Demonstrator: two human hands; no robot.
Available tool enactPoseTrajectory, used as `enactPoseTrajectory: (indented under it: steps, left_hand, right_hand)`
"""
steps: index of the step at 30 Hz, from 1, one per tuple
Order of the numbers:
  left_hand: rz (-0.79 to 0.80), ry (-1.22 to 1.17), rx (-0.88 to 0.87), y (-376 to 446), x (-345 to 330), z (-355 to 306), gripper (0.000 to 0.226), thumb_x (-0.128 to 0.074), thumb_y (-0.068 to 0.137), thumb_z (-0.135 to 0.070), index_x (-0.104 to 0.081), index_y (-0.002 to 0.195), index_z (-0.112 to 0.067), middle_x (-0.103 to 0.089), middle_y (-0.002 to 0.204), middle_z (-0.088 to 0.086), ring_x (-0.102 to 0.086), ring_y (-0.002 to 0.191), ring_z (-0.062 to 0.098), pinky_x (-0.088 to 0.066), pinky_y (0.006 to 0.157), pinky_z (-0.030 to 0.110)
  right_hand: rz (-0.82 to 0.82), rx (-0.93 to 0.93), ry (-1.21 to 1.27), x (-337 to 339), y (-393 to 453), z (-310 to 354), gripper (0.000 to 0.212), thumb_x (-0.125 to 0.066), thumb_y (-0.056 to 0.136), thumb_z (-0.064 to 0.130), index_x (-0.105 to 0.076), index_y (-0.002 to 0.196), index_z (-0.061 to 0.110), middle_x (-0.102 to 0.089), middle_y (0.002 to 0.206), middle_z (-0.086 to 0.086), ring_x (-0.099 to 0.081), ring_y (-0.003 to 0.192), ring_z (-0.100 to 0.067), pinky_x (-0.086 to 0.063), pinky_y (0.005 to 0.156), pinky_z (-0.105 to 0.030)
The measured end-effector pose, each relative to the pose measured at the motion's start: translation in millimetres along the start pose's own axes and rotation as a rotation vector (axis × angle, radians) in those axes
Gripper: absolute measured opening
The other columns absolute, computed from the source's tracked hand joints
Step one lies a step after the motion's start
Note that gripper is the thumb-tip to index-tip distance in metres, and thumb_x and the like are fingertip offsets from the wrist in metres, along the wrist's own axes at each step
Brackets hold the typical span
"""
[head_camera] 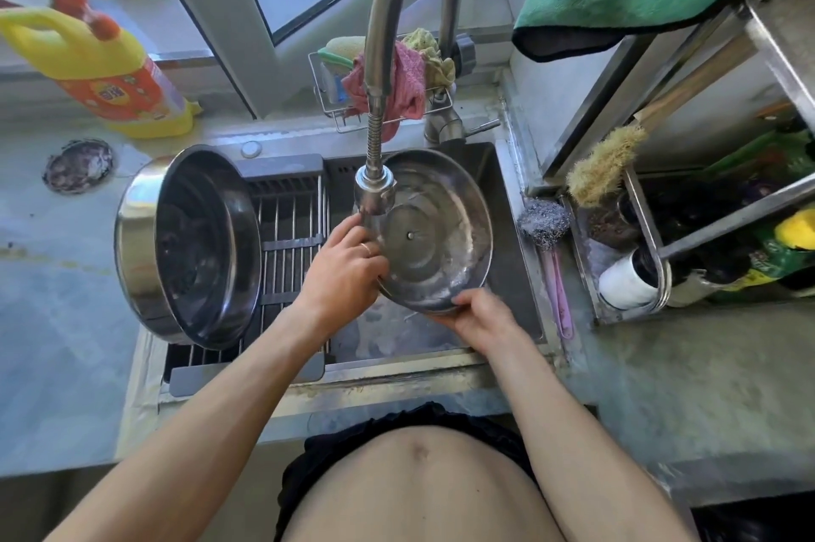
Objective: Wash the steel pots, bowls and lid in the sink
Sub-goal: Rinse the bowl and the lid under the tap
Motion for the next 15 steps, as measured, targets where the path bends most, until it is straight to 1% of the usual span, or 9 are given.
enactPoseTrajectory:
  steps: [2,4,6,7,8,9,11,13,15]
  left_hand:
    - [0.041,0.021,0.074,-9,-14,10,0.023,-0.056,0.069,0.000,-0.076,0.071,-0.012,-0.072,0.077,0.003,-0.067,0.093,0.033,-0.042,0.111,0.057]
    - [0.129,0.063,0.206,-21,-34,19,0.025,-0.073,0.061,0.007,-0.077,0.079,-0.011,-0.073,0.084,0.009,-0.066,0.103,0.037,-0.032,0.117,0.063]
    - [0.248,0.066,0.337,-31,-53,20,0.030,-0.074,0.063,0.005,-0.078,0.087,-0.013,-0.073,0.093,0.011,-0.062,0.114,0.039,-0.015,0.121,0.063]
    - [0.309,0.056,0.383,-35,-62,17,0.032,-0.072,0.067,0.004,-0.079,0.092,-0.015,-0.074,0.097,0.011,-0.059,0.118,0.039,-0.010,0.120,0.064]
    - [0.357,0.044,0.415,-39,-69,14,0.033,-0.071,0.070,0.002,-0.079,0.096,-0.017,-0.074,0.101,0.011,-0.058,0.120,0.039,-0.010,0.120,0.066]
    - [0.373,0.017,0.416,-40,-76,7,0.034,-0.071,0.072,0.000,-0.080,0.098,-0.019,-0.075,0.102,0.009,-0.058,0.118,0.038,-0.015,0.118,0.067]
    - [0.337,-0.143,0.379,-39,-83,-7,0.026,-0.072,0.079,-0.009,-0.080,0.100,-0.021,-0.076,0.102,0.005,-0.064,0.109,0.036,-0.032,0.108,0.068]
    - [0.279,-0.397,0.346,-39,-86,-19,0.020,-0.068,0.087,-0.018,-0.078,0.103,-0.018,-0.077,0.103,0.003,-0.069,0.097,0.031,-0.044,0.097,0.057]
    - [0.259,-0.587,0.377,-40,-86,-27,0.016,-0.062,0.091,-0.015,-0.076,0.097,-0.010,-0.075,0.092,0.005,-0.065,0.083,0.028,-0.046,0.082,0.042]
  right_hand:
    - [-0.022,0.097,0.017,1,0,11,0.052,-0.031,0.082,-0.024,-0.048,0.126,-0.002,-0.060,0.111,-0.030,-0.059,0.098,-0.045,-0.051,0.075,-0.062]
    - [-0.054,0.195,-0.022,0,-4,24,0.051,-0.037,0.082,-0.024,-0.047,0.125,0.001,-0.061,0.100,-0.025,-0.061,0.086,-0.037,-0.055,0.069,-0.054]
    - [-0.064,0.286,-0.120,-1,-10,36,0.058,-0.045,0.080,-0.022,-0.045,0.128,0.011,-0.062,0.108,-0.020,-0.063,0.089,-0.035,-0.057,0.062,-0.045]
    - [-0.061,0.322,-0.186,-3,-15,41,0.061,-0.048,0.079,-0.021,-0.044,0.128,0.016,-0.062,0.111,-0.017,-0.064,0.092,-0.035,-0.057,0.060,-0.042]
    - [-0.063,0.351,-0.255,-6,-20,45,0.061,-0.051,0.079,-0.019,-0.044,0.126,0.019,-0.062,0.110,-0.013,-0.065,0.092,-0.033,-0.058,0.059,-0.040]
    - [-0.075,0.378,-0.318,-7,-26,49,0.058,-0.053,0.079,-0.016,-0.044,0.123,0.021,-0.063,0.107,-0.010,-0.066,0.090,-0.030,-0.059,0.059,-0.039]
    - [-0.109,0.436,-0.421,-8,-37,58,0.052,-0.060,0.079,-0.008,-0.045,0.120,0.021,-0.063,0.103,-0.005,-0.067,0.086,-0.024,-0.061,0.065,-0.043]
    - [-0.123,0.480,-0.496,-11,-43,66,0.047,-0.066,0.079,0.001,-0.047,0.118,0.019,-0.063,0.102,-0.004,-0.067,0.082,-0.019,-0.062,0.067,-0.044]
    - [-0.132,0.494,-0.572,-16,-45,72,0.044,-0.073,0.078,0.011,-0.050,0.115,0.019,-0.063,0.102,-0.001,-0.066,0.078,-0.014,-0.061,0.064,-0.041]
Point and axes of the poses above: each hand's wrist, its own y-axis towards the middle knuckle, its own x-axis out of the back of the hand, z = x × y, the point moved 7 cm from there along y, towards the middle knuckle
